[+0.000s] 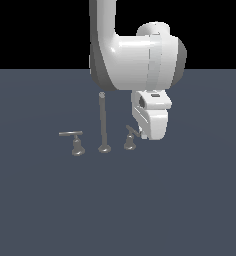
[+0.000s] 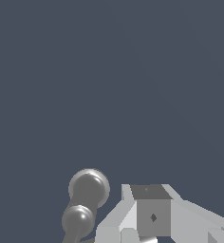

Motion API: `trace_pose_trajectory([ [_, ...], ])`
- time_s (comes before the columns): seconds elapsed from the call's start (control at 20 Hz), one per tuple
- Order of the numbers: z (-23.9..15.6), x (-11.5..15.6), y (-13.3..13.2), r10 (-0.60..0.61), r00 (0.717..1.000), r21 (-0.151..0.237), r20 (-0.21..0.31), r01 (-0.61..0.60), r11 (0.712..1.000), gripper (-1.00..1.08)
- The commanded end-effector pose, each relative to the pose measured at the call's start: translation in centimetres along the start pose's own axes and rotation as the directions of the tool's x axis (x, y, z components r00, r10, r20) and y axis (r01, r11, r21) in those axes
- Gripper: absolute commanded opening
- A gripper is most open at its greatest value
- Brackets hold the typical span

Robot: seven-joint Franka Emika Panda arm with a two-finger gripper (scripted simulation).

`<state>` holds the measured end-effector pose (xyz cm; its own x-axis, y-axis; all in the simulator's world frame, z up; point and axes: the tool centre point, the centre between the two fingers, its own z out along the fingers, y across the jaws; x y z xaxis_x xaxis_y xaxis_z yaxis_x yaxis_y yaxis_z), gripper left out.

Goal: Turn on the faucet by rotating a designated handle.

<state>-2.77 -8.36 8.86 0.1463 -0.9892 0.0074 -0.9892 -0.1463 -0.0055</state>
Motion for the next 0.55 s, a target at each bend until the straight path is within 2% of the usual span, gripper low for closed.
trace_pose_trajectory([
  [0.0, -0.1, -2.1, 0.2, -0.027, 1.0, -0.005, 0.007, 0.027, 1.0, -1.0],
  [0.05, 0.0, -0.1, 0.2, 0.001, 1.0, -0.001, 0.0, -0.001, 1.0, -1.0],
  [0.45, -0.1, -5.8, -0.5, -0.025, 1.0, -0.005, 0.007, 0.025, 1.0, -1.0],
  [0.5, -0.1, -5.8, -0.5, -0.025, 1.0, -0.005, 0.007, 0.025, 1.0, -1.0],
])
